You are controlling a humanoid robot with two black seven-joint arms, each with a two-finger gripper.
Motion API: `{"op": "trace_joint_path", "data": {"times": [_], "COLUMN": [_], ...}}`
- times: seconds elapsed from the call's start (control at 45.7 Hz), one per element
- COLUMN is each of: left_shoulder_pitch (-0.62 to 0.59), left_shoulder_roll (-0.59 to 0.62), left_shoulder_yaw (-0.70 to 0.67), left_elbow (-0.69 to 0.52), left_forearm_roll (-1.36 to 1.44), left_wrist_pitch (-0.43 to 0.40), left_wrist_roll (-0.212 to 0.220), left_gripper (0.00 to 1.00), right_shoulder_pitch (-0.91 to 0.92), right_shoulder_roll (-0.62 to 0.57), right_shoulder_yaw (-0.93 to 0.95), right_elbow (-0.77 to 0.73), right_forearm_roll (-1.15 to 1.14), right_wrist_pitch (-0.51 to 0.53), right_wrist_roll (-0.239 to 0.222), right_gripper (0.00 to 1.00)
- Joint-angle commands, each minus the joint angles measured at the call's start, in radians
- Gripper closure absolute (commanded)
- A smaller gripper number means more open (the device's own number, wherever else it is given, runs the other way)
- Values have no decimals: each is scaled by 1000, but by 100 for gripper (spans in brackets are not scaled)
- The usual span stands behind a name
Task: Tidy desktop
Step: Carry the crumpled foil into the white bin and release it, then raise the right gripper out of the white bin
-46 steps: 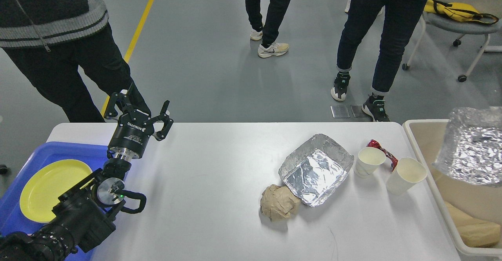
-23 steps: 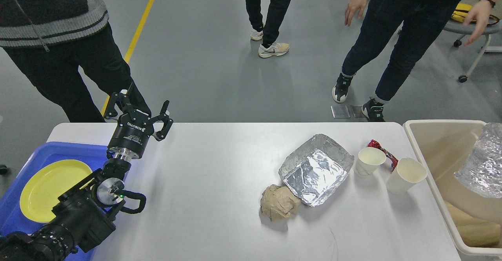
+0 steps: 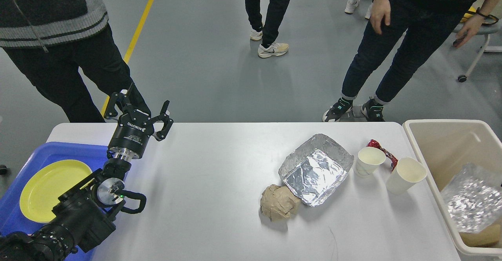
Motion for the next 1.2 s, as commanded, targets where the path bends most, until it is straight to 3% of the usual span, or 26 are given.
{"op": "trace_joint_path", "data": {"times": [0.0, 0.197, 0.438, 0.722, 0.963, 1.05, 1.182], "left_shoulder_pitch": [0, 0, 0, 0, 0, 0, 0], "left_shoulder_roll": [-1, -1, -1, -1, 3, -1, -1], "left_shoulder_yaw": [0, 0, 0, 0, 0, 0, 0], "left_elbow": [0, 0, 0, 0, 0, 0, 0], "left_forearm_roll": [1, 1, -1, -1, -1, 1, -1], "left_wrist_pitch": [1, 1, 1, -1, 1, 1, -1], "left_wrist_roll": [0, 0, 0, 0, 0, 0, 0], "left_gripper": [0, 0, 0, 0, 0, 0, 0], "right_shoulder_pitch": [-3, 44, 458, 1062, 1457, 1514, 1497], "right_shoulder_roll": [4, 22, -25, -91, -25, 30, 78], "right_shoulder_yaw": [0, 2, -6, -95, -152, -148, -148], "right_elbow": [0, 5, 196, 802, 1382, 1494, 1507], "right_forearm_roll": [0, 0, -3, -18, -20, -18, -18], "right_wrist_pitch": [1, 5, 83, 308, 322, 321, 307], "right_wrist_roll": [1, 4, 8, 16, -3, -9, -9], "right_gripper": [0, 0, 0, 0, 0, 0, 0]}}
